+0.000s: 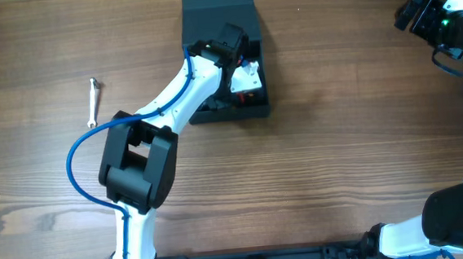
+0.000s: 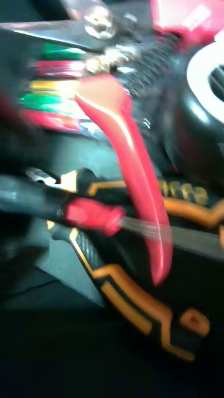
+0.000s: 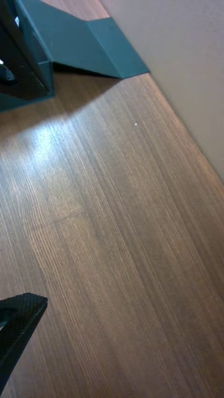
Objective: Pack container
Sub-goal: 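Carry the screwdriver into the green box and release it, then move the left gripper to the silver wrench and grasp it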
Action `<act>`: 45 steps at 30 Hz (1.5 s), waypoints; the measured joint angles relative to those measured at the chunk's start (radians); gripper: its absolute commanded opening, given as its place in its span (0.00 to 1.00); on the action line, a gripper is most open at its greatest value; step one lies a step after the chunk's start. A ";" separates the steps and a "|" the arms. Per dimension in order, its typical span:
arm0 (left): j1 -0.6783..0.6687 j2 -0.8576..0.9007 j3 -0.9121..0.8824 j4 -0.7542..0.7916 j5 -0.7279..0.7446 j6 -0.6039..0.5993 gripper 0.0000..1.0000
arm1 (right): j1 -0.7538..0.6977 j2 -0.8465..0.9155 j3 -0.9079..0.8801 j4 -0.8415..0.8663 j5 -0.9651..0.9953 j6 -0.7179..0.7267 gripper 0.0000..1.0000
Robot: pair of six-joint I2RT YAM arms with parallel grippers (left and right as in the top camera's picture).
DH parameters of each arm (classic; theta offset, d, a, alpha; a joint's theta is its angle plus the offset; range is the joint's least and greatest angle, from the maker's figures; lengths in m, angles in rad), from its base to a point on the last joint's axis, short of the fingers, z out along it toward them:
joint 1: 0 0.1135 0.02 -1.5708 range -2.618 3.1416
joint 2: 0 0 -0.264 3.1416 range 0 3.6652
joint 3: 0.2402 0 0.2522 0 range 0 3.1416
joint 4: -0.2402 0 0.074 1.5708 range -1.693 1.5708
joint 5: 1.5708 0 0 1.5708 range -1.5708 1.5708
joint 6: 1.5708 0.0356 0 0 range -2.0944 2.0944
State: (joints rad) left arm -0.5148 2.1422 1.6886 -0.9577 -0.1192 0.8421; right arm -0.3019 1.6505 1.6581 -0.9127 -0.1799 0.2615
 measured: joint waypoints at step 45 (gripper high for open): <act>0.747 0.101 0.076 -0.058 0.111 -0.638 0.68 | 0.000 0.000 0.000 0.000 0.000 0.000 1.00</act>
State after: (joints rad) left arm 0.2321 2.2429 1.7641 -1.0153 -0.0086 0.2039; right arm -0.3019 1.6505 1.6581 -0.9127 -0.1799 0.2615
